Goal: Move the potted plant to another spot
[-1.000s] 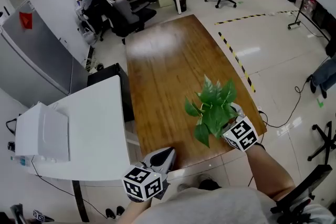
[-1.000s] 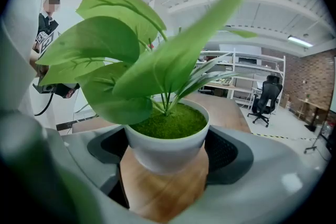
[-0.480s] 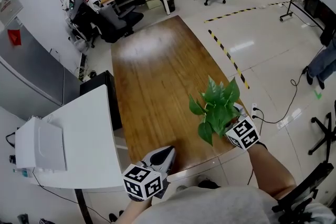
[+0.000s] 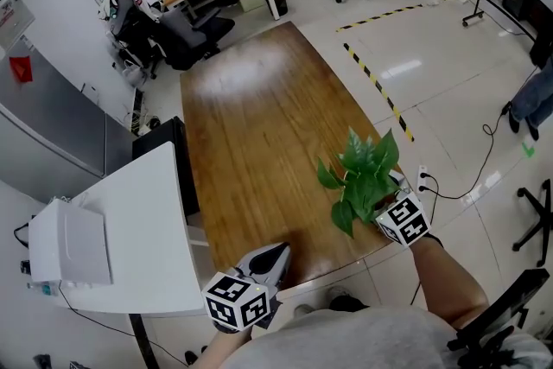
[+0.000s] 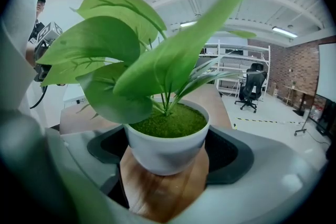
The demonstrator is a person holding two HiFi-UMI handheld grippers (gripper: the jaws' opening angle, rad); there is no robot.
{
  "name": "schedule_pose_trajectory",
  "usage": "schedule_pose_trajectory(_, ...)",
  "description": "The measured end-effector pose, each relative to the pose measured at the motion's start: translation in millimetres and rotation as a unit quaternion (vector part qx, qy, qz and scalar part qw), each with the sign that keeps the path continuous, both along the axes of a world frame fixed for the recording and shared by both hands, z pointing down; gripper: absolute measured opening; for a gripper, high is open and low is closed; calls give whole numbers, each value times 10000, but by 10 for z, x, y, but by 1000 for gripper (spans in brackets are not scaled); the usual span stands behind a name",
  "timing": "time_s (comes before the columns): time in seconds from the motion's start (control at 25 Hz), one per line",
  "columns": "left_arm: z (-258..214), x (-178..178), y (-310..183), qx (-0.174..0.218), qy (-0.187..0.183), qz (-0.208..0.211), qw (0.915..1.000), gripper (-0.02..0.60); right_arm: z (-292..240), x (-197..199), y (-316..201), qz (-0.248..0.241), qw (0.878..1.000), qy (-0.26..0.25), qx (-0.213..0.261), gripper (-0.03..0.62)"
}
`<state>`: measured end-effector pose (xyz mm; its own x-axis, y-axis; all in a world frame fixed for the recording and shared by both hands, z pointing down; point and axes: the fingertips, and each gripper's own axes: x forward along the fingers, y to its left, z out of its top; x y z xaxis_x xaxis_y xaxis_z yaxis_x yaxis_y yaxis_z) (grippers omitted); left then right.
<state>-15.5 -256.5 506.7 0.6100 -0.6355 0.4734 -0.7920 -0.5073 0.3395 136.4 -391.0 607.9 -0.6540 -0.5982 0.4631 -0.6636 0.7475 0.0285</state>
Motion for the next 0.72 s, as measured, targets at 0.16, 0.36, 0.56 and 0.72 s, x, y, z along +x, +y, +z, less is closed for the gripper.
schedule_pose_trajectory(0.16,57,1,-3,-21,2,1,10000,-6,93,34,-12,50,10000,-14,-27,459)
schedule_pose_trajectory(0.36,110,10,-15,-89,-10,45,9999,-6,158,57,-21,124,9999,-31,-36,458)
schedule_pose_trajectory(0.56,149,-6,-25,-116,-31,42,9999,-6,218,68,-26,160,9999,-33,-25,457)
schedule_pose_trajectory(0.72,141,-39,-58,-110,0,19,9999,-6,212,37,-32,115,9999,89,49,459)
